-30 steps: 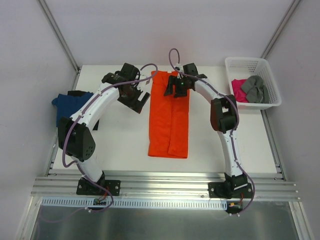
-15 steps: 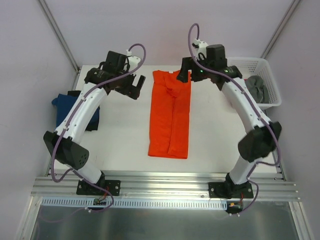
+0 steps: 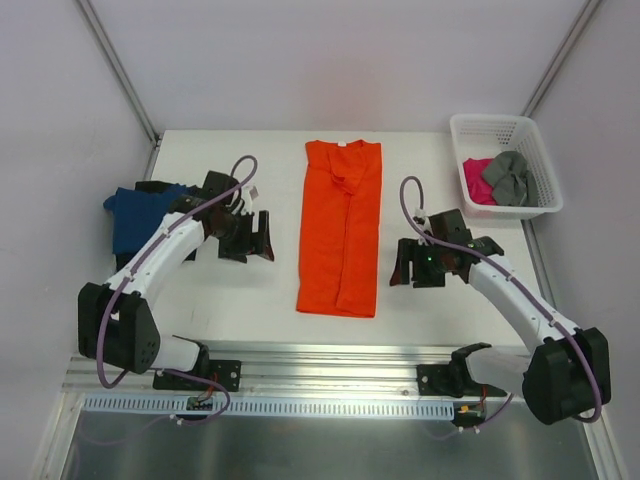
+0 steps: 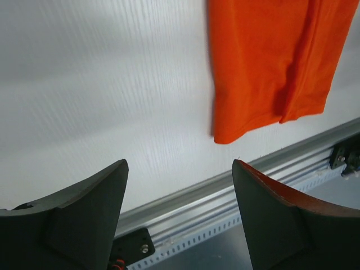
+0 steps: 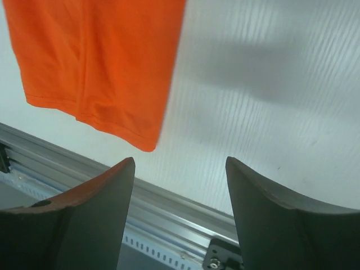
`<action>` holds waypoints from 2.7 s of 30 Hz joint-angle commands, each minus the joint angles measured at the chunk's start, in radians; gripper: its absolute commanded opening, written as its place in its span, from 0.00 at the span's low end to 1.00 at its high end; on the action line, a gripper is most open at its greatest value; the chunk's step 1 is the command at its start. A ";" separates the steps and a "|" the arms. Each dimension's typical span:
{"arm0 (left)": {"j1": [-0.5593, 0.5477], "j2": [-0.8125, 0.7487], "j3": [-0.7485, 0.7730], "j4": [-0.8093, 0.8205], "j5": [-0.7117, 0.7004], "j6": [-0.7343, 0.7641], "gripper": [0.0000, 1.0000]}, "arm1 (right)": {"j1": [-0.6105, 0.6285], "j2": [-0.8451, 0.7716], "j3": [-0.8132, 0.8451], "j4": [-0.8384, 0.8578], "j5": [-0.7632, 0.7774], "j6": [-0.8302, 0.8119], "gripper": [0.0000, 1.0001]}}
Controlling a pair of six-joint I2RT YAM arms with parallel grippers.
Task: Fold and stack the t-shirts
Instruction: Fold the tshirt
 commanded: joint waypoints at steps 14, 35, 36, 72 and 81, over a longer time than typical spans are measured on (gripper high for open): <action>0.001 0.013 -0.438 0.495 0.266 -0.305 0.77 | -0.162 -0.020 -0.306 0.193 -0.197 0.466 0.73; -0.091 0.160 -0.447 0.595 0.350 -0.393 0.61 | 0.004 0.224 -0.242 0.394 -0.191 0.605 0.71; -0.096 0.165 -0.444 0.595 0.350 -0.393 0.61 | 0.010 0.231 -0.239 0.393 -0.191 0.605 0.70; -0.223 0.254 -0.424 0.638 0.357 -0.419 0.45 | 0.093 0.245 -0.302 0.428 -0.219 0.621 0.48; -0.226 0.248 -0.427 0.641 0.361 -0.419 0.10 | 0.093 0.251 -0.296 0.437 -0.226 0.613 0.09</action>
